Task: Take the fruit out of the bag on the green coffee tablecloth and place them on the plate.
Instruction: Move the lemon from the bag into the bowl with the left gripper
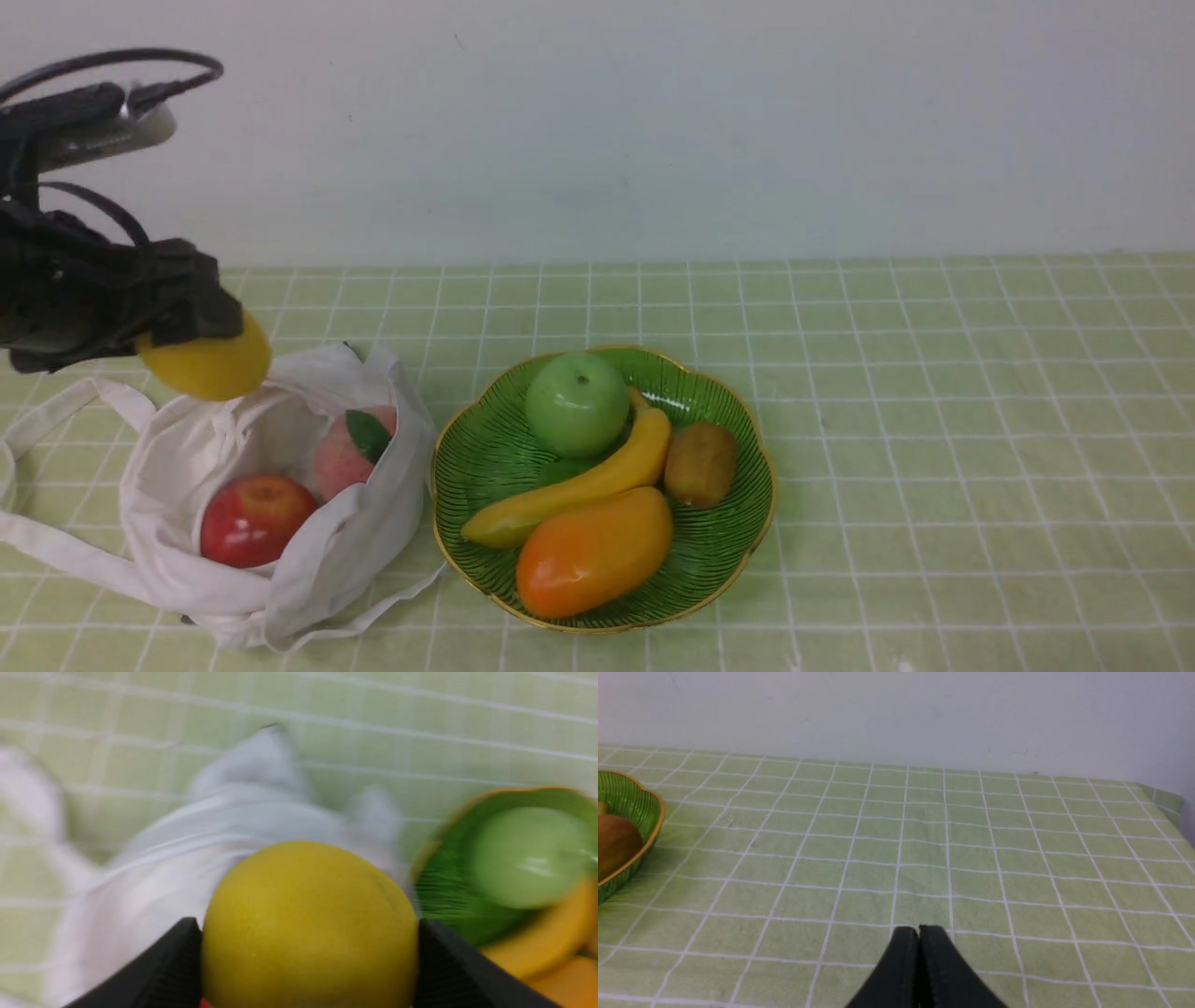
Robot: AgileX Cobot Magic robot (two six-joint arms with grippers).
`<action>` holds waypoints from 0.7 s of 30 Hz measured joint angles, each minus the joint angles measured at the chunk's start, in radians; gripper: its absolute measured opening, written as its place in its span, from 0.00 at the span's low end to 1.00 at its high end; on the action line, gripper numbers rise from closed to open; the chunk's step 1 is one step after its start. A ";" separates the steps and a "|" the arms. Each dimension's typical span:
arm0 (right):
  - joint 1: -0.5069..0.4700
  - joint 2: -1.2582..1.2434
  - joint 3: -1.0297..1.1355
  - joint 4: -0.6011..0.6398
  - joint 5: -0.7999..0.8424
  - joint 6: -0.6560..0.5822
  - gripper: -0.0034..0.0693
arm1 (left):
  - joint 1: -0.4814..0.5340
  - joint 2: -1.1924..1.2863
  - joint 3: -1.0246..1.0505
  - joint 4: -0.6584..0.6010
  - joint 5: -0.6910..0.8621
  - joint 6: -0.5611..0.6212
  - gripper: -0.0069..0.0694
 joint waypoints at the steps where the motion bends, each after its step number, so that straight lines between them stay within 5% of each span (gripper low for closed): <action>1: 0.000 0.000 0.000 0.000 0.000 0.000 0.03 | -0.030 -0.011 0.000 -0.048 0.000 0.041 0.76; 10: 0.000 0.000 0.000 0.000 0.000 0.000 0.03 | -0.286 0.093 0.000 -0.272 -0.149 0.329 0.76; 21: 0.000 0.000 0.000 0.000 0.000 0.000 0.03 | -0.343 0.353 0.000 -0.278 -0.295 0.327 0.76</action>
